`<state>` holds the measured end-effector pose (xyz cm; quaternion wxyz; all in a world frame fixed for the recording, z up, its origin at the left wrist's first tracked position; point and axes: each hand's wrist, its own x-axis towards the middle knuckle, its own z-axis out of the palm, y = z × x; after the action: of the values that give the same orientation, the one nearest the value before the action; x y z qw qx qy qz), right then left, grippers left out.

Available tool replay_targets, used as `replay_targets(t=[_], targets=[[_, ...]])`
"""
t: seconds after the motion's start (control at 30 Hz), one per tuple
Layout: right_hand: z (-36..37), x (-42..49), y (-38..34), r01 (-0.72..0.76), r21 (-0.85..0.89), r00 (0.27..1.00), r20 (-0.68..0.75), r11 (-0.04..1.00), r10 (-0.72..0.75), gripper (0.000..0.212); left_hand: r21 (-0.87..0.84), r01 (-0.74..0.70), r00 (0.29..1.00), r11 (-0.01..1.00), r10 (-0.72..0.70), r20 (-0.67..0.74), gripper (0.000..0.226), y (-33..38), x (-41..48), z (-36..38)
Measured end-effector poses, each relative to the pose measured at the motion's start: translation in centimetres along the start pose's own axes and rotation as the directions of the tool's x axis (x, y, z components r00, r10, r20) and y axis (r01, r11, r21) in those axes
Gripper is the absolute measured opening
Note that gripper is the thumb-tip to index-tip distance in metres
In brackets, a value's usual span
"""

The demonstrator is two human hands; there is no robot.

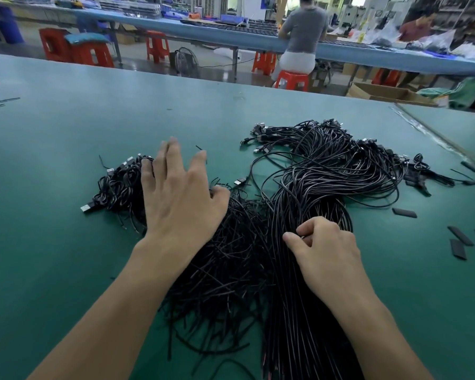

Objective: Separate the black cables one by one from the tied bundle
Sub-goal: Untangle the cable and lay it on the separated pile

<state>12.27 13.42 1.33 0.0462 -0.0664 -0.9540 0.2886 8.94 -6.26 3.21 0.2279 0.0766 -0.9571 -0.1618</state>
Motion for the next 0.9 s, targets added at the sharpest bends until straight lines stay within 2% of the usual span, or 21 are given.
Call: replay_targets(t=[0.13, 0.3, 0.43, 0.5, 0.6, 0.67, 0.77, 0.83, 0.9], targets=[[0.0, -0.1, -0.2, 0.032, -0.128, 0.999, 0.038, 0.991, -0.028, 0.023, -0.131, -0.169, 0.985, 0.977, 0.164, -0.048, 0.043, 0.9, -0.5, -0.3], [-0.6, -0.2, -0.1, 0.067, -0.127, 0.997, 0.034, 0.99, -0.063, 0.023, -0.295, -0.265, 0.961, 0.918, 0.278, 0.003, 0.03, 1.7, -1.2, 0.1], [-1.8, -0.4, -0.6, 0.144, -0.085, 0.982, -0.108, 0.986, -0.153, 0.018, -0.359, -0.274, 0.952, 0.892, 0.305, 0.03, 0.03, 2.1, -1.4, 0.1], [-2.5, -0.4, -1.0, 0.223, -0.02, 0.962, -0.16, 0.975, -0.223, 0.017, -0.374, -0.277, 0.948, 0.885, 0.314, 0.041, 0.033, 2.1, -1.5, 0.0], [-3.3, -1.0, -2.4, 0.335, 0.324, 0.941, -0.069, 0.885, -0.331, 0.019, -0.387, -0.29, 0.936, 0.875, 0.344, 0.077, 0.046, 2.1, -1.6, 0.1], [-3.7, -1.7, -3.3, 0.376, 0.497, 0.891, 0.038, 0.782, -0.453, 0.021, -0.402, -0.304, 0.92, 0.864, 0.376, 0.112, 0.057, 2.3, -1.6, 0.3], [-4.1, -2.6, -4.5, 0.522, 0.54, 0.748, 0.082, 0.66, -0.658, 0.02, -0.509, -0.34, 0.876, 0.791, 0.463, 0.134, 0.064, 1.8, -1.4, 0.7], [-4.3, -3.0, -4.9, 0.546, 0.583, 0.677, 0.116, 0.601, -0.727, 0.019, -0.56, -0.376, 0.846, 0.738, 0.52, 0.118, 0.048, 1.4, -1.5, 1.4], [-4.5, -3.2, -4.9, 0.524, 0.603, 0.62, 0.214, 0.601, -0.755, 0.017, -0.608, -0.282, 0.891, 0.742, 0.438, 0.122, 0.025, 1.6, -1.4, 1.9]])
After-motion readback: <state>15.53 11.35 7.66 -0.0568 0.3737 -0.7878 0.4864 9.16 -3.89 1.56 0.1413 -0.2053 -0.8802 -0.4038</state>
